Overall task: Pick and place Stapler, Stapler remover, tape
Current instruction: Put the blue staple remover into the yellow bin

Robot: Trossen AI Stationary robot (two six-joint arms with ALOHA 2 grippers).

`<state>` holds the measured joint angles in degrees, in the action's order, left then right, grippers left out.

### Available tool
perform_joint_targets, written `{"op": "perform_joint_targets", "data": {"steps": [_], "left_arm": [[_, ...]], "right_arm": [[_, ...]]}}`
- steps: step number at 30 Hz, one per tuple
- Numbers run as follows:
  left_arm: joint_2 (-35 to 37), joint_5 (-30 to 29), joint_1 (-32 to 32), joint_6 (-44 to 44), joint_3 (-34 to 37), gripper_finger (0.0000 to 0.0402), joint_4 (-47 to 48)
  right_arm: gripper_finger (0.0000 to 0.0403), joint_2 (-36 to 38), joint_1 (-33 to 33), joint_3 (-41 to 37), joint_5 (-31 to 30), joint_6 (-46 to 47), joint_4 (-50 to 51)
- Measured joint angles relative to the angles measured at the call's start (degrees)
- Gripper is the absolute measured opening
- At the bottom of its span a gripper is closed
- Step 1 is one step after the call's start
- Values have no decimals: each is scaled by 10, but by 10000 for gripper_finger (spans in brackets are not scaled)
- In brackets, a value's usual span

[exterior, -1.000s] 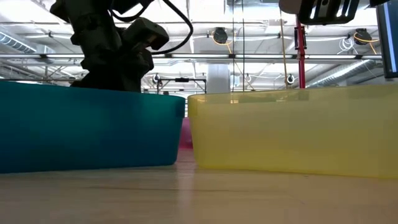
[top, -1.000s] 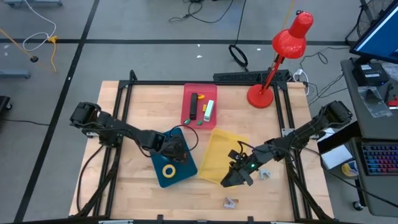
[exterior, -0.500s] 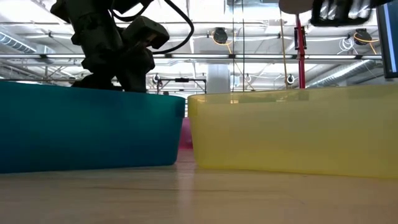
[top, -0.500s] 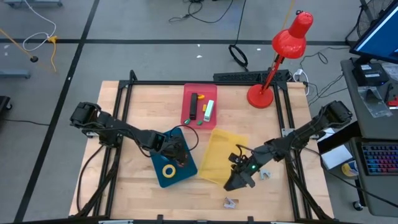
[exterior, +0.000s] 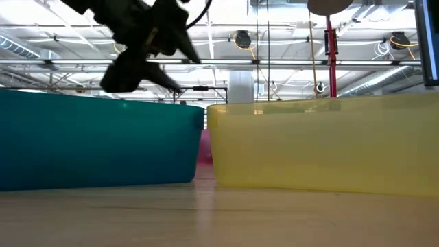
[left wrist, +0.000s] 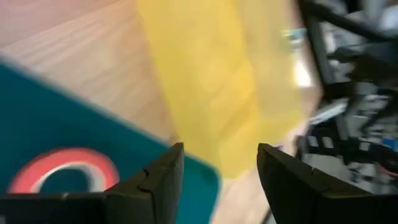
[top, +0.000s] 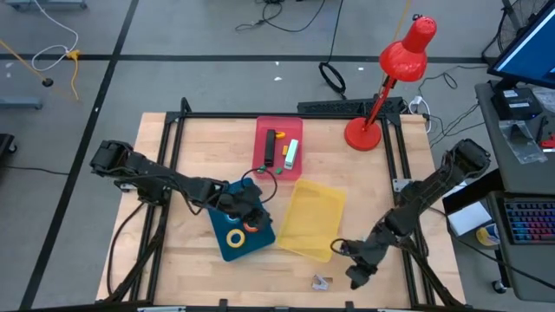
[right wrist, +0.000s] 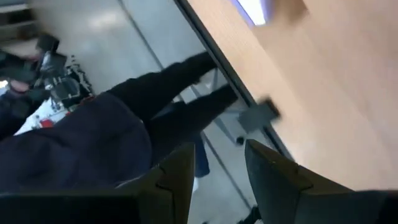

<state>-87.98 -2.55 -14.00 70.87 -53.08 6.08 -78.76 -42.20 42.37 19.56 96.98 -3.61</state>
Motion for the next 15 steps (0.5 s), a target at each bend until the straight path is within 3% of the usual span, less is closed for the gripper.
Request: {"op": "perform_joint_targets", "data": {"steps": [6, 15], "left_arm": [[0, 11, -4, -45, 1, 198, -155], [-1, 30, -13, -113, 2, 198, -258]], "right_arm": [[134, 38, -33, 0, -59, 66, 112], [134, 143, -44, 0, -143, 127, 361]]}}
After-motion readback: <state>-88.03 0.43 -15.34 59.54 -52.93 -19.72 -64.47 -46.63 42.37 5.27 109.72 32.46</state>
